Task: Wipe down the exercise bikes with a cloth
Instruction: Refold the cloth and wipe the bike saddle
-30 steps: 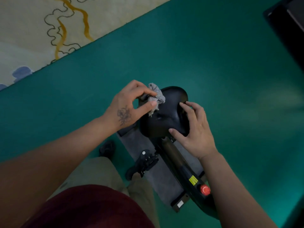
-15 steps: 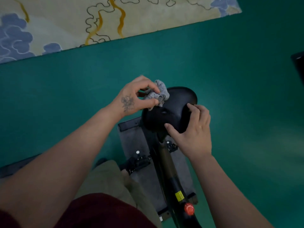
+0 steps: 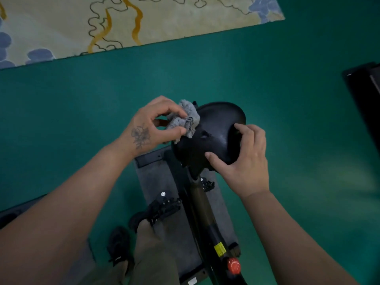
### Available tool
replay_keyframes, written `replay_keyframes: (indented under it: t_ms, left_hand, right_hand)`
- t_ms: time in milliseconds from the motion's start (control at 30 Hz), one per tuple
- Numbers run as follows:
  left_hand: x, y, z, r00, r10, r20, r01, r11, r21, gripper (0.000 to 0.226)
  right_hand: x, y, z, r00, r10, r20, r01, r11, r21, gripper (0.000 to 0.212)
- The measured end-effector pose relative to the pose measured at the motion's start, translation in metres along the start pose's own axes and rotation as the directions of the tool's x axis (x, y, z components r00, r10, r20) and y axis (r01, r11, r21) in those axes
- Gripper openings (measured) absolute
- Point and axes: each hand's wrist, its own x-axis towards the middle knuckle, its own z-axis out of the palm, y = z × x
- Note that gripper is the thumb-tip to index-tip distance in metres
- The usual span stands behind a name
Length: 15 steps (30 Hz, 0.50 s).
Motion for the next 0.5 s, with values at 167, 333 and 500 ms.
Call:
replay_keyframes:
  t_ms: [167, 333, 500]
  left_hand:
    - [-0.033, -0.011, 0.003, 0.998, -0.007, -0.058, 0.001, 0.995, -0.104, 0.027]
    - [-0.029, -0.01, 0.005, 0.995, -0.042, -0.091, 0.032, 0.993, -0.117, 0.03]
    - [-0.014, 0.001, 0.006, 0.997, -0.018, -0.08, 0.014, 0.998, -0.059, 0.032]
  right_hand:
    - [-0.001, 0.0, 0.001, 1.0, -0.007, -0.013, 0.007, 1.0, 0.007, 0.088]
    - [-0.001, 0.001, 0.002, 1.0, 0.0, -0.022, 0.0, 1.0, 0.011, 0.086]
    - [-0.001, 0.005, 0.001, 1.0, -0.005, -0.004, 0.005, 0.999, 0.047, 0.088]
